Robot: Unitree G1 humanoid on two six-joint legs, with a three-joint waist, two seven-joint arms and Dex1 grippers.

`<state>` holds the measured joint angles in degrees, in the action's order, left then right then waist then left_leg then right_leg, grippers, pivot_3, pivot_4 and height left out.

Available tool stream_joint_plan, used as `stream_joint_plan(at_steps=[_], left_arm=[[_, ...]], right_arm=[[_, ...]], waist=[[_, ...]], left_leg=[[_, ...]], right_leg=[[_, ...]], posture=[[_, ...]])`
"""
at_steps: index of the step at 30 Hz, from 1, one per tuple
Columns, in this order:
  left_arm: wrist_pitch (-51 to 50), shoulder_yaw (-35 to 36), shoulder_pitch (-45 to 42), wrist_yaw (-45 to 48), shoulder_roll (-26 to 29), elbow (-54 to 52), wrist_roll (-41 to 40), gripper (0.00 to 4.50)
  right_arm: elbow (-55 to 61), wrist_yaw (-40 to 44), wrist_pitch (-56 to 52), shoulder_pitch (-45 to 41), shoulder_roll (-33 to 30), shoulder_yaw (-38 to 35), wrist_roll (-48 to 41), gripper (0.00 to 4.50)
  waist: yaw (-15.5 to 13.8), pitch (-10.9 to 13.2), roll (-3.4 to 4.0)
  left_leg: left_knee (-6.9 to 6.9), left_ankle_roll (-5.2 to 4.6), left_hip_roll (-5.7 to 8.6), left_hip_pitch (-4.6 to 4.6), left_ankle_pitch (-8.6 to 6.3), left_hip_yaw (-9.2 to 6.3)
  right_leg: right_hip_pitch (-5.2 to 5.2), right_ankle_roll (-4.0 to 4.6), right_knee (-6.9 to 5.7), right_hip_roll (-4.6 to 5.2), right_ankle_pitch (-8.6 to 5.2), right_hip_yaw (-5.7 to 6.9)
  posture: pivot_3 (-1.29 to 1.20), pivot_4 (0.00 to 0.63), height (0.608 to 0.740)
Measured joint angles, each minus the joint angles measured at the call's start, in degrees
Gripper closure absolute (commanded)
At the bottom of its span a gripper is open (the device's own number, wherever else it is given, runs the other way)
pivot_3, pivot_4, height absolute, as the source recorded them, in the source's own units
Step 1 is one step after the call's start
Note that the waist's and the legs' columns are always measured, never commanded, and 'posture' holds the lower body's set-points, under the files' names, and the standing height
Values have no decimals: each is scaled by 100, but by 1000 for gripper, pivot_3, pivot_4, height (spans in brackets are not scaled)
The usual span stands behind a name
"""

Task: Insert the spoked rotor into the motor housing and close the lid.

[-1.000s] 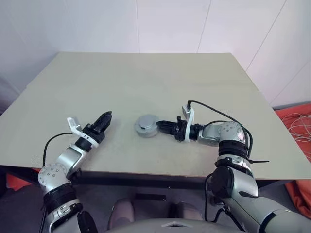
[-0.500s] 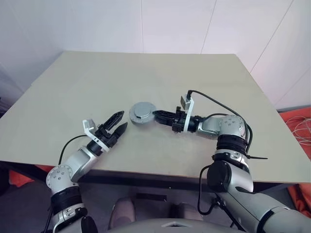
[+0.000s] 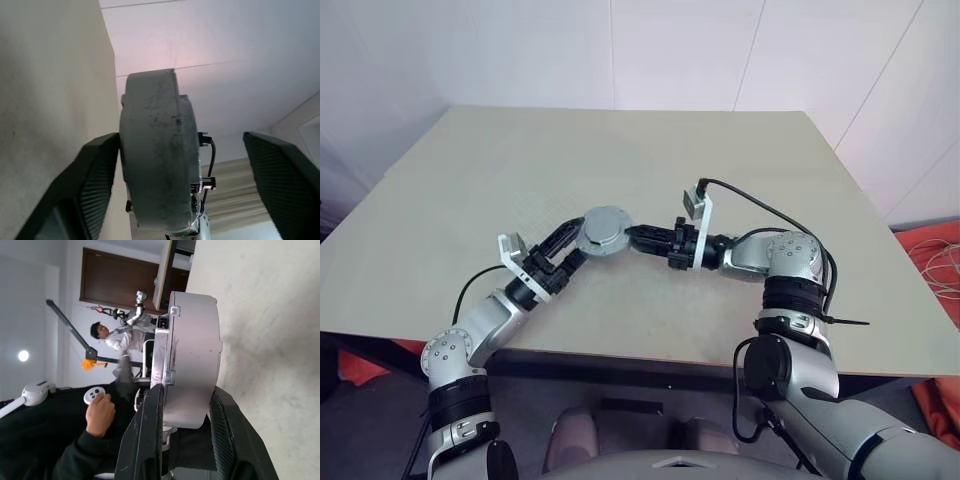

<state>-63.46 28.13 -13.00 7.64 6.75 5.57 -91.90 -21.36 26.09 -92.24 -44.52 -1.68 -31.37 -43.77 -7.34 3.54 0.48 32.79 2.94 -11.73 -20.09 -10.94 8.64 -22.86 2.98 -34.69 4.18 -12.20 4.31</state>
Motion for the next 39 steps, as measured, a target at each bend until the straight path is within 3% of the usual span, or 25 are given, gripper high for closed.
stream_joint_plan(at_steps=[4,22,32,39], left_arm=[[70,-93,19,-43,34,0,-137,2471],[298,-395,152,12,220,-65,-345,2469],[361,-659,246,-27,279,-62,-271,2469],[530,-612,246,-24,335,-61,-273,2469]], right_arm=[[24,11,0,8,-10,30,-163,3419],[245,199,260,179,13,298,-197,3419],[409,121,454,295,-11,589,-174,35],[308,129,197,291,-114,385,-304,0]], waist=[[3,0,0],[9,-1,-1],[8,-1,-2],[7,-1,-2]], left_leg=[[1,0,0,0,0,0],[5,2,0,3,1,-2],[14,2,-1,7,2,-4],[18,3,-1,7,2,-5]], right_leg=[[2,0,0,0,0,0],[5,-1,-6,0,1,0],[14,-3,-8,0,2,0],[16,-3,-10,0,2,0]], posture=[[0,0,740],[0,0,740],[0,0,740],[0,0,740]])
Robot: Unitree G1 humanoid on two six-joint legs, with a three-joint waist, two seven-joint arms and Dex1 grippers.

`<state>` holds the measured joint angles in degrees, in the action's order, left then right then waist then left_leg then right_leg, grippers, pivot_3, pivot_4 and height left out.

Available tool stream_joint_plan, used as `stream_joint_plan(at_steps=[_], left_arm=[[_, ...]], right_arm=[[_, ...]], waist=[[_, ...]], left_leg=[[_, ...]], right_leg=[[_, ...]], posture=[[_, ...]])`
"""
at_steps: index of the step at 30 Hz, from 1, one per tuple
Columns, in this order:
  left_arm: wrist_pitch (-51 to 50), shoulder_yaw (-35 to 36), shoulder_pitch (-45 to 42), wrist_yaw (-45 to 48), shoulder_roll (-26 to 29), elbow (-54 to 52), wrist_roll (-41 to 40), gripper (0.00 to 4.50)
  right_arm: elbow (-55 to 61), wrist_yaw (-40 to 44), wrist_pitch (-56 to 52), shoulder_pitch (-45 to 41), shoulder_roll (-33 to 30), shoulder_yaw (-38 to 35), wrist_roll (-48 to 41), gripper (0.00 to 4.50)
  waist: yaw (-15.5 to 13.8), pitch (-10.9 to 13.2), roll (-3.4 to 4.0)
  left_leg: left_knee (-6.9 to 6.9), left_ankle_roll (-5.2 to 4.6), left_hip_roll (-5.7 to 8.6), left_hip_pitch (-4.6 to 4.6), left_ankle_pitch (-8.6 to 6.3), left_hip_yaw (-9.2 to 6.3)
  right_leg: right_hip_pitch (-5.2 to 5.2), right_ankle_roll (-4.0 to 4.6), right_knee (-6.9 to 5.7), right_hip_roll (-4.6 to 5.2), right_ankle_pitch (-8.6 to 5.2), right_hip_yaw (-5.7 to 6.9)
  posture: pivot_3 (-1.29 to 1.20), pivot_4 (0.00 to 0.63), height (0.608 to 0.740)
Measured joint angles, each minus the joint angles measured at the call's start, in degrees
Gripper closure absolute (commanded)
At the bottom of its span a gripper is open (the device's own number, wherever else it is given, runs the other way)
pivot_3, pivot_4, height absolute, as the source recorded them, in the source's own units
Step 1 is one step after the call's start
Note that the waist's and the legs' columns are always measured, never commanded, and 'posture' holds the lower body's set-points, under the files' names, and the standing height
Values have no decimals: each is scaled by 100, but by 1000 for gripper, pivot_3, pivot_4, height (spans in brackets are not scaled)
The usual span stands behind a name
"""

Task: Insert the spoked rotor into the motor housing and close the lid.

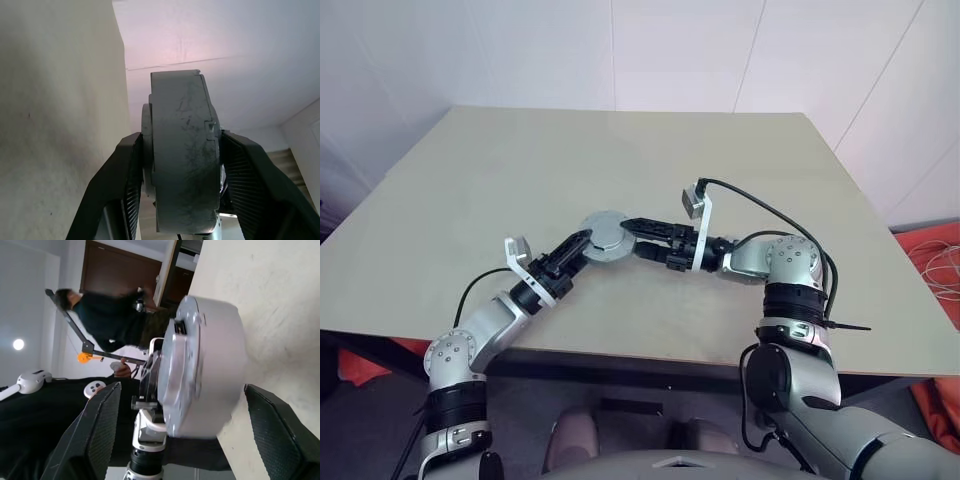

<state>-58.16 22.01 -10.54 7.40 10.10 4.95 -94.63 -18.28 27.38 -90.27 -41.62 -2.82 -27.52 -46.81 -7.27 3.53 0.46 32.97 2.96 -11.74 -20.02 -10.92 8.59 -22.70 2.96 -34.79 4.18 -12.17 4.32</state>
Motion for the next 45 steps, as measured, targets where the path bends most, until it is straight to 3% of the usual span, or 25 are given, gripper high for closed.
stream_joint_plan(at_steps=[6,17,29,37,45], left_arm=[[605,452,-15,25,62,8,38,2469],[2814,1681,-825,-576,133,763,1012,2469],[3857,2110,-2168,-1881,105,2253,1867,2469],[3872,2264,-2225,-2442,89,2475,2081,2469],[3735,2282,-2075,-3092,-39,1881,2091,33]], right_arm=[[-123,-22,50,67,-208,14,39,0],[373,626,901,421,-934,1591,299,0],[1068,877,1028,357,-1131,2149,273,0],[1068,871,1041,269,-1134,2149,274,0],[1068,863,1104,256,-1137,2173,284,0]], waist=[[7,0,0],[-54,-1,-40],[-126,-3,-68],[-124,-3,-75],[-123,-4,-77]], left_leg=[[1,0,-1,1,0,0],[15,-1,0,8,-1,-13],[26,0,-3,5,0,-18],[26,0,-3,7,0,-19],[28,0,-3,6,0,-19]], right_leg=[[3,0,-1,0,0,0],[33,-9,7,2,4,15],[32,-36,3,0,22,15],[35,-36,2,1,22,15],[35,-35,0,1,22,15]], posture=[[0,0,740],[0,0,740],[0,0,740],[0,0,740],[0,0,740]])
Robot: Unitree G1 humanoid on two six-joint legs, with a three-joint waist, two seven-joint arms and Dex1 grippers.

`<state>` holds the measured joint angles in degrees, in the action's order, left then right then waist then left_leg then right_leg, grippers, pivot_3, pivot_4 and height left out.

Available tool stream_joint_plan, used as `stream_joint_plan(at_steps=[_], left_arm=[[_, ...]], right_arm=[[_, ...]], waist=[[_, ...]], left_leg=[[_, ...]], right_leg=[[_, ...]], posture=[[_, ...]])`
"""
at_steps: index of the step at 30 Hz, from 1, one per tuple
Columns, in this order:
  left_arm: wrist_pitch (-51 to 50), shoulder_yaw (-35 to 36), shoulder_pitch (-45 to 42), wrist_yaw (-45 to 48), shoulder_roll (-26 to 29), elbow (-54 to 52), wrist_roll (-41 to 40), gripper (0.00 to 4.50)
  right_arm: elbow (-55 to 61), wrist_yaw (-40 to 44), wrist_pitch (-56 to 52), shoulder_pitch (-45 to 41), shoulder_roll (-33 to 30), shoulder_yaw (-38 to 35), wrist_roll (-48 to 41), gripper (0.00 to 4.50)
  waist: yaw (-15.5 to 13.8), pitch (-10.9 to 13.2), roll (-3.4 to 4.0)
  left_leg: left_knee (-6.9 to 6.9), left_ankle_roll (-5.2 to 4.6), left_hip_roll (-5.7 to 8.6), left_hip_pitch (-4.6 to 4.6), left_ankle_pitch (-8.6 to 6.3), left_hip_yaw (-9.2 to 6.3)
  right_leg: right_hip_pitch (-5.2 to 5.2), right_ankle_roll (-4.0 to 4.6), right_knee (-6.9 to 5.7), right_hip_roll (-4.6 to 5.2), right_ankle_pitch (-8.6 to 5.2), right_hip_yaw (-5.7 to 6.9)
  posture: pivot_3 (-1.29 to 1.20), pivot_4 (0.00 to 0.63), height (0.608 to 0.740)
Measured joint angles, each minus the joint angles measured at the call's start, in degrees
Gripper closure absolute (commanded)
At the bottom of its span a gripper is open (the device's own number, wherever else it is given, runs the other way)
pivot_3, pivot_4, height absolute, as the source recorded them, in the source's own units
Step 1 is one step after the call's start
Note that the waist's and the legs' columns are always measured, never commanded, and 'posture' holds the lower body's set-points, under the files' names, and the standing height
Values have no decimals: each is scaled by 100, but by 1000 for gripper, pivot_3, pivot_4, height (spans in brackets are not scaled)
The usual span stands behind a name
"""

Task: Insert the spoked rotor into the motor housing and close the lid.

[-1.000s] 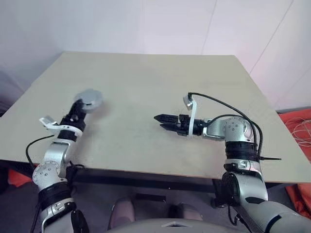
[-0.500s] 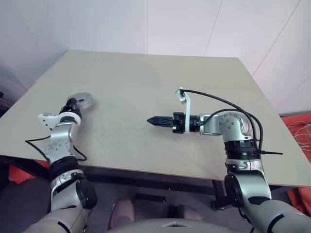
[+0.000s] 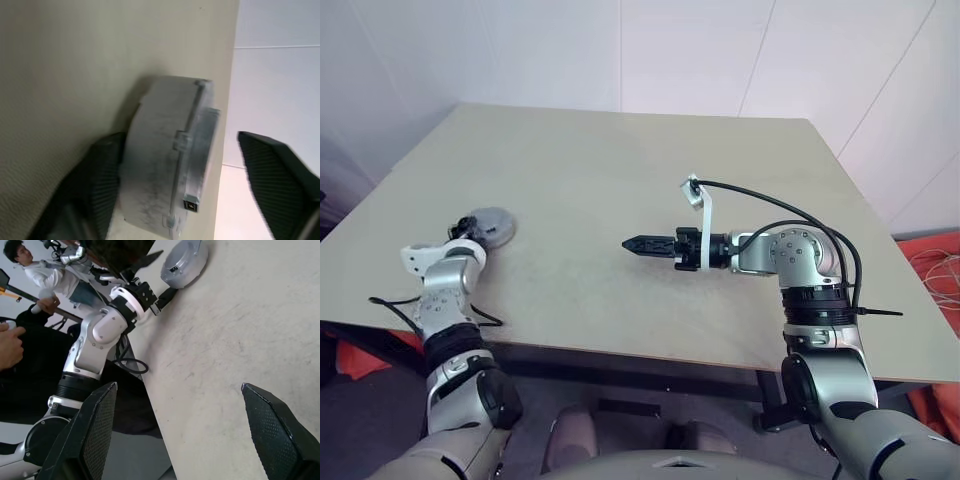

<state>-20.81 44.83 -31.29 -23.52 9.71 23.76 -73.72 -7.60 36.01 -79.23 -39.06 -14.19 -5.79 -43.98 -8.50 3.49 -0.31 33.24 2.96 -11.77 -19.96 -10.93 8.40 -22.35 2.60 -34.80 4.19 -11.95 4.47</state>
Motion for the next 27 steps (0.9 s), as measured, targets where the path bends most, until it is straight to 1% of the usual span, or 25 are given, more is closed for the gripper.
stream_joint_plan(at_steps=[3,7,9,12,13,14,16,17,18,22,23,25,26,27], left_arm=[[-71,-1,92,-384,-67,-379,-4,33],[-334,-24,268,-1153,-149,-937,-73,33],[-485,-84,471,-1566,-280,-1416,-151,33],[-809,-413,951,-2002,-429,-2228,-171,33],[-1009,-631,1188,-2064,-383,-2539,-126,33],[-1242,-922,1449,-1970,-190,-2743,9,33],[-1657,-1686,1875,-1384,505,-3035,603,33],[-1793,-2136,2019,-873,954,-3206,1034,33],[-1841,-2419,2075,-474,1239,-3333,1311,33],[-1507,-3333,2078,1265,1973,-3439,2432,33],[-1306,-3504,2073,1865,2147,-3359,2710,33],[-862,-3691,2068,2816,2319,-3214,3130,33],[-708,-3741,2068,3066,2356,-3157,3268,33],[-437,-3862,2064,3427,2439,-3045,3575,33]], right_arm=[[0,-6,3,0,0,31,3,0],[0,-13,2,0,-4,45,4,0],[0,-13,0,0,-5,50,3,0],[1,12,62,10,-86,119,20,0],[77,78,243,47,-176,232,97,0],[182,158,493,119,-253,312,176,0],[323,350,1164,279,-367,370,370,0],[389,476,1666,417,-418,385,528,0],[394,584,2045,512,-455,414,661,0],[351,1136,3281,829,-816,732,1234,0],[280,1301,3620,914,-959,790,1384,0],[123,1543,4091,1070,-1157,840,1619,0],[56,1603,4196,1112,-1199,855,1707,0],[-29,1689,4354,1155,-1232,876,1783,0]], waist=[[1,0,0],[1,0,0],[2,-1,-1],[1,-1,-2],[-3,-1,-2],[-8,-2,-3],[-18,-2,-6],[-19,-4,-8],[-29,-4,-7],[-28,-7,-5],[-15,-8,-6],[4,-8,-6],[14,-8,-5],[27,-8,-5]], left_leg=[[1,0,-1,0,0,0],[4,0,0,-1,0,0],[6,0,0,-1,0,0],[5,0,0,-2,0,0],[5,0,-2,-2,0,0],[5,0,-3,-2,0,0],[4,1,-9,3,1,-2],[4,4,-9,3,3,-2],[5,4,-4,3,3,-3],[14,2,8,2,2,1],[16,1,10,4,2,2],[15,0,7,7,1,3],[15,1,5,9,1,3],[12,1,3,10,2,4]], right_leg=[[0,0,0,0,0,0],[3,0,-3,0,0,0],[7,0,-2,0,0,0],[14,0,-1,0,-2,0],[14,3,-1,0,-5,2],[14,1,-2,0,-4,3],[4,-5,-1,-2,-4,9],[-2,-6,-1,-2,-4,11],[1,-7,1,0,-3,10],[9,-6,16,9,-4,-1],[10,-7,15,9,-4,-5],[9,-5,12,8,-4,-4],[8,-4,6,7,-4,-4],[7,-1,3,4,-4,-4]], posture=[[0,0,740],[0,0,740],[0,0,740],[0,0,740],[0,0,740],[0,0,740],[0,0,740],[0,0,740],[0,0,740],[0,0,740],[0,0,740],[0,0,740],[0,0,740],[0,0,740]])
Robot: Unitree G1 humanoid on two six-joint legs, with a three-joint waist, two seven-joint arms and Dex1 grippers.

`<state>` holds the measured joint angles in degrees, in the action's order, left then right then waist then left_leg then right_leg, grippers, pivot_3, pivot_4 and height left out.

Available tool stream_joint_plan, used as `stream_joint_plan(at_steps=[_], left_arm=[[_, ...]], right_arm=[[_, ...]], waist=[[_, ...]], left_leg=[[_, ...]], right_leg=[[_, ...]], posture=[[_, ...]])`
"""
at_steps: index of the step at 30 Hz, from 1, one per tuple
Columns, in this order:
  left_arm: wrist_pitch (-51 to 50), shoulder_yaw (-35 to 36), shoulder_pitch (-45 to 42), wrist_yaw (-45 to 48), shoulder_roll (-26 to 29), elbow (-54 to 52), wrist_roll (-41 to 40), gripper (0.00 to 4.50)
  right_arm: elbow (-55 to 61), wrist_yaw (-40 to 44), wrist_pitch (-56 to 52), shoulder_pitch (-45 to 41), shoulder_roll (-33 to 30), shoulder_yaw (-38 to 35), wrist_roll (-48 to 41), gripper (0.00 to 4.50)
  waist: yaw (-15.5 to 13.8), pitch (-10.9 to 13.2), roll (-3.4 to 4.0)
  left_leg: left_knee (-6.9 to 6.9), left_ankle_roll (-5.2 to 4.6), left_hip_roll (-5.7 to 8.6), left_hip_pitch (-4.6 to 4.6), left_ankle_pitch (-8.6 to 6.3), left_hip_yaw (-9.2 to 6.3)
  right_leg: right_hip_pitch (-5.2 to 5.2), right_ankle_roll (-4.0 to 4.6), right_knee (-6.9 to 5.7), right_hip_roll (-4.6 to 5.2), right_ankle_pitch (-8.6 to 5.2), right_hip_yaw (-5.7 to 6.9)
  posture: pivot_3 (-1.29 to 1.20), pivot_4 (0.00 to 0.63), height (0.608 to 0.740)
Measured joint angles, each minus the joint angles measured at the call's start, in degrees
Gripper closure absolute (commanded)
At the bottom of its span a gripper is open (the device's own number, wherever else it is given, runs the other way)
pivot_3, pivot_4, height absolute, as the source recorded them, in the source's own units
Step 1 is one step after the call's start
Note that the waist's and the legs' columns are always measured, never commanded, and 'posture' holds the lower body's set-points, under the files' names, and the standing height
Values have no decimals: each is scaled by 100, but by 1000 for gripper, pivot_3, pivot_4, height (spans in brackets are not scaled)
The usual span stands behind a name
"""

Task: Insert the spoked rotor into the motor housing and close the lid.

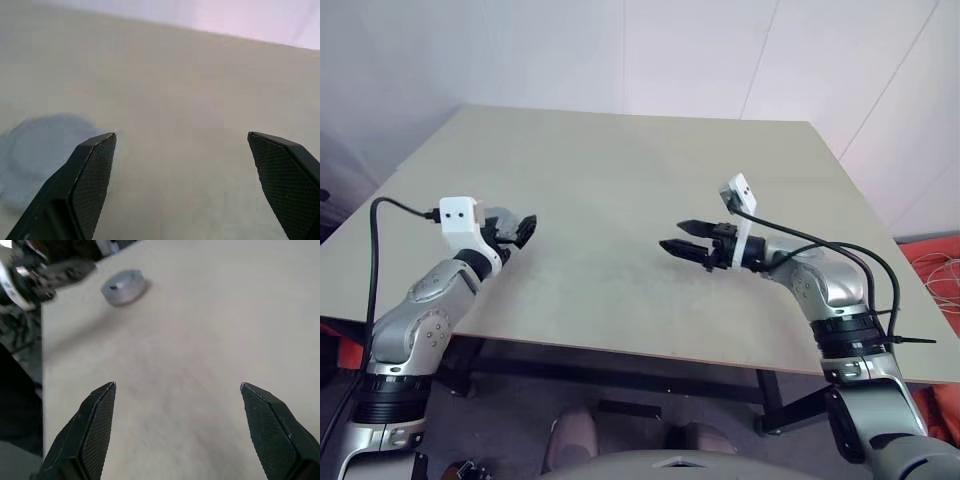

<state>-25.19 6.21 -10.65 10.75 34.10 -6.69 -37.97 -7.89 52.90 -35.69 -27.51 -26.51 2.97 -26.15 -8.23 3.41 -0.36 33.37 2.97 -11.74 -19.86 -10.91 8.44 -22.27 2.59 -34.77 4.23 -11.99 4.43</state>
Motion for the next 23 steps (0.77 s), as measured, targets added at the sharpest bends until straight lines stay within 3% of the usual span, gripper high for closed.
stream_joint_plan(at_steps=[3,9,15,23], left_arm=[[559,-302,4,889,248,361,719,33],[1419,-510,26,1944,188,984,1445,33],[2148,-546,-174,2444,44,1496,1917,33],[2407,-448,-310,2638,-90,1792,2138,33]], right_arm=[[-126,154,406,166,-62,8,219,0],[-292,374,1154,423,-39,13,476,0],[-379,479,1393,422,41,13,501,0],[-685,477,1544,333,207,-11,499,0]], waist=[[90,-1,4],[151,0,9],[150,0,10],[149,0,12]], left_leg=[[-5,-1,-3,0,-1,1],[-4,-13,-4,0,-7,5],[-1,-31,-4,16,-17,7],[-1,-32,-4,18,-18,9]], right_leg=[[-1,8,-2,-4,-2,0],[-3,44,-3,-4,12,-2],[7,29,-4,-3,2,-3],[7,64,-6,-3,22,-3]], posture=[[0,0,740],[0,0,740],[0,0,740],[0,0,740]])
